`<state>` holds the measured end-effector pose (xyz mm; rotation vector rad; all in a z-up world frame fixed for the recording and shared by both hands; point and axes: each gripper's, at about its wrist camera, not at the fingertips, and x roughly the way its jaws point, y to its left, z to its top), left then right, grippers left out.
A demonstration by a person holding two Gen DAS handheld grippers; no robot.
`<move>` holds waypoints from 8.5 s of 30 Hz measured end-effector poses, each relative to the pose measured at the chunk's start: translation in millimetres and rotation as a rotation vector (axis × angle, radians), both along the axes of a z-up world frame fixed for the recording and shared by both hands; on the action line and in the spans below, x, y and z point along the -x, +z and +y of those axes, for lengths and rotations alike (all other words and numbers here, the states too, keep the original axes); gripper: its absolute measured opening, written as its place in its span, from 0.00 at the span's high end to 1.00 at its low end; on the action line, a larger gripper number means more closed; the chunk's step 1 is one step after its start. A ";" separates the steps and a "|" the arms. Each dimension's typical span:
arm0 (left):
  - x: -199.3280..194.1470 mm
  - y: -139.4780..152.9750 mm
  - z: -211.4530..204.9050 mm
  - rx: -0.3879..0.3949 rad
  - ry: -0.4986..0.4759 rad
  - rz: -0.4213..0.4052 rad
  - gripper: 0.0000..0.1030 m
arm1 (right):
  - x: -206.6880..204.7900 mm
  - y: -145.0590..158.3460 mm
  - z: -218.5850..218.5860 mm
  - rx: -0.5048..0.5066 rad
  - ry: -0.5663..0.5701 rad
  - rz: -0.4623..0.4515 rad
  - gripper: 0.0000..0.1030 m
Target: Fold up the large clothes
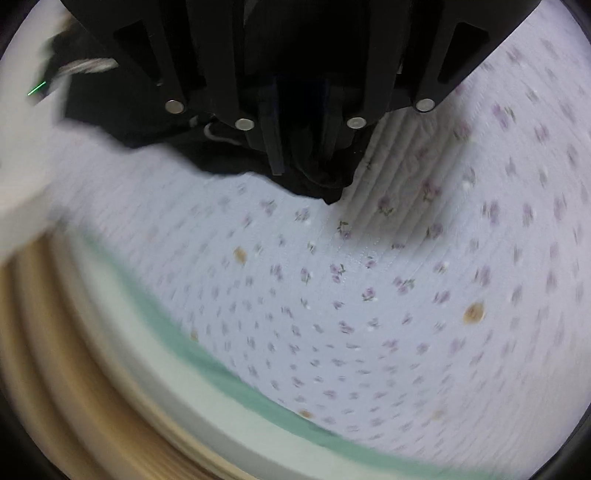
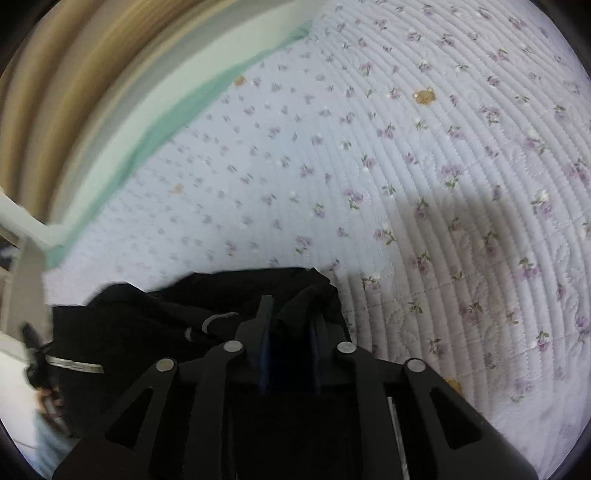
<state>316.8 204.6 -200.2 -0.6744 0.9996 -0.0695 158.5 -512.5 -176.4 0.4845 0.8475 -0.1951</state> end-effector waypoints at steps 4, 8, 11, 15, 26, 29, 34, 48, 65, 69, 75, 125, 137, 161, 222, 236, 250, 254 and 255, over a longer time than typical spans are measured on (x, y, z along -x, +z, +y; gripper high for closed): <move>14.7 32.3 28.6 -0.021 0.129 -0.025 0.45 | 20.8 37.2 -3.8 0.075 -0.043 -0.054 0.00; 37.5 75.3 39.0 0.012 0.189 -0.098 0.42 | 42.1 69.7 -4.8 0.033 -0.101 -0.131 0.00; 57.9 106.9 -1.6 -0.069 0.076 -0.157 0.42 | 48.2 91.6 34.3 0.162 -0.107 -0.142 0.00; 75.7 116.6 -79.6 -0.123 -0.149 -0.176 0.42 | 46.3 98.8 104.1 0.172 -0.032 -0.181 0.00; 47.2 43.5 -220.3 -0.264 -0.456 -0.058 0.47 | -28.5 1.5 184.4 0.247 0.101 0.062 0.00; 36.0 23.6 -226.0 -0.336 -0.466 -0.020 0.50 | -37.5 -31.0 175.1 0.195 0.103 0.131 0.00; 31.1 -1.1 -232.5 -0.404 -0.478 -0.036 0.49 | -47.2 -60.2 171.7 0.252 0.097 0.151 0.00; 87.7 68.9 -232.5 -0.428 -0.374 -0.070 0.49 | 19.0 6.0 205.5 0.298 0.115 -0.012 0.00; 93.6 -19.3 -222.5 -0.361 -0.442 0.060 0.52 | 29.5 -78.7 194.9 0.232 0.091 0.132 0.00; 96.8 -9.5 -201.2 -0.235 -0.510 0.024 0.52 | 41.2 -65.1 185.2 0.169 0.194 0.107 0.00; 122.5 33.0 -130.0 -0.189 -0.449 -0.090 0.51 | 99.8 -17.4 113.1 0.019 0.198 0.003 0.00; 118.7 -5.8 -90.9 0.157 -0.407 0.050 0.65 | 93.6 -36.4 93.8 -0.293 0.470 -0.055 0.45; 244.2 126.8 -92.0 0.137 -0.472 -0.145 0.66 | 214.9 77.3 173.0 -0.263 0.640 -0.259 0.45; 492.9 63.4 -55.4 0.099 -0.410 0.027 0.66 | 414.0 -15.7 250.2 -0.217 0.477 0.007 0.45; 566.1 258.0 -210.8 -0.610 -0.328 -0.119 0.37 | 464.7 116.0 414.4 0.574 0.126 0.134 0.02; 563.7 259.0 -223.3 -0.634 -0.335 -0.137 0.37 | 461.8 118.6 411.5 0.582 0.140 0.127 0.02; 559.5 254.3 -229.4 -0.626 -0.358 -0.125 0.37 | 457.7 114.7 413.5 0.579 0.143 0.142 0.02; 558.6 252.8 -230.4 -0.624 -0.367 -0.123 0.37 | 457.7 113.8 413.4 0.574 0.145 0.140 0.02; 558.1 252.1 -231.0 -0.624 -0.368 -0.119 0.37 | 457.5 112.8 413.2 0.573 0.146 0.141 0.02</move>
